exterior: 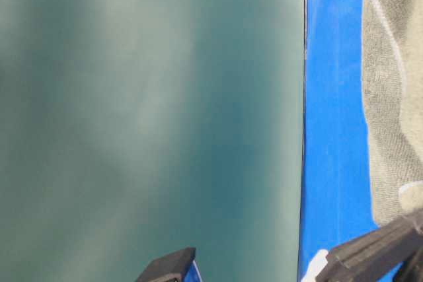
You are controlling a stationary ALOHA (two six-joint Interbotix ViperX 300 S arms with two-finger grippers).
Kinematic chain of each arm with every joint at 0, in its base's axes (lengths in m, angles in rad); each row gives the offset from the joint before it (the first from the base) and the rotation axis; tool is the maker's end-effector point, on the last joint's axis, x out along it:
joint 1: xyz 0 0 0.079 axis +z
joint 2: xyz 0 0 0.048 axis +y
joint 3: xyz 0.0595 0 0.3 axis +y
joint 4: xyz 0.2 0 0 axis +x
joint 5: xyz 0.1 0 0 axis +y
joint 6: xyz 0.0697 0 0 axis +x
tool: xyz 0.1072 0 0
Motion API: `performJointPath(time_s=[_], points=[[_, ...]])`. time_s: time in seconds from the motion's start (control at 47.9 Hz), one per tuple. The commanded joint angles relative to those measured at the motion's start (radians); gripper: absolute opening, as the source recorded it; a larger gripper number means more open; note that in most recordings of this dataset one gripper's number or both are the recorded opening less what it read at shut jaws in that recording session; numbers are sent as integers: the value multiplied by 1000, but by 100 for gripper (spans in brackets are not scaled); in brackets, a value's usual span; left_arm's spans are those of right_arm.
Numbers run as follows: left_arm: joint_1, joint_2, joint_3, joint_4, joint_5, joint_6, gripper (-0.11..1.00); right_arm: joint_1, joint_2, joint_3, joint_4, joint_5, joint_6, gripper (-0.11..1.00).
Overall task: Fold a large towel.
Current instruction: 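Fold the far end over toward the near end with both grippers, then release the folded towel and retract both grippers outward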
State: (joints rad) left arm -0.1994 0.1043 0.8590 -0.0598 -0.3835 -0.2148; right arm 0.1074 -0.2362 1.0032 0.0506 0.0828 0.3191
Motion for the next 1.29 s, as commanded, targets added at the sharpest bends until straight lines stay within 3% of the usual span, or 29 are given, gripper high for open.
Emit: performJointPath(time_s=[0.0,0.125,0.188,0.334,0.376,0.418,0.585,0.773,0.982,1.274], points=[[-23,-9,-8,-2,0,-12,1,17,-5,-6,8,-17,-2,7],[-35,-12,-9,-2,2,-31,6,43,-5,-8,21,-20,-2,8],[-41,-17,-9,-2,3,-46,21,67,-5,-11,26,-20,-2,22],[-78,-43,-11,0,25,-64,65,135,-6,-26,35,-15,-2,62],[-100,-63,-11,0,38,-66,75,155,-8,-34,43,-15,-2,66],[-118,-78,-11,0,49,-66,81,175,-8,-41,52,-14,-2,64],[-179,-167,-9,0,104,-66,73,245,-34,-74,64,-5,-3,61],[-202,-304,-8,9,156,-52,71,256,-144,-103,48,21,-14,61],[-164,-486,8,18,218,-21,71,210,-351,-103,-46,63,-14,61],[-57,-767,60,21,334,84,70,25,-733,-81,-195,215,-15,61]])
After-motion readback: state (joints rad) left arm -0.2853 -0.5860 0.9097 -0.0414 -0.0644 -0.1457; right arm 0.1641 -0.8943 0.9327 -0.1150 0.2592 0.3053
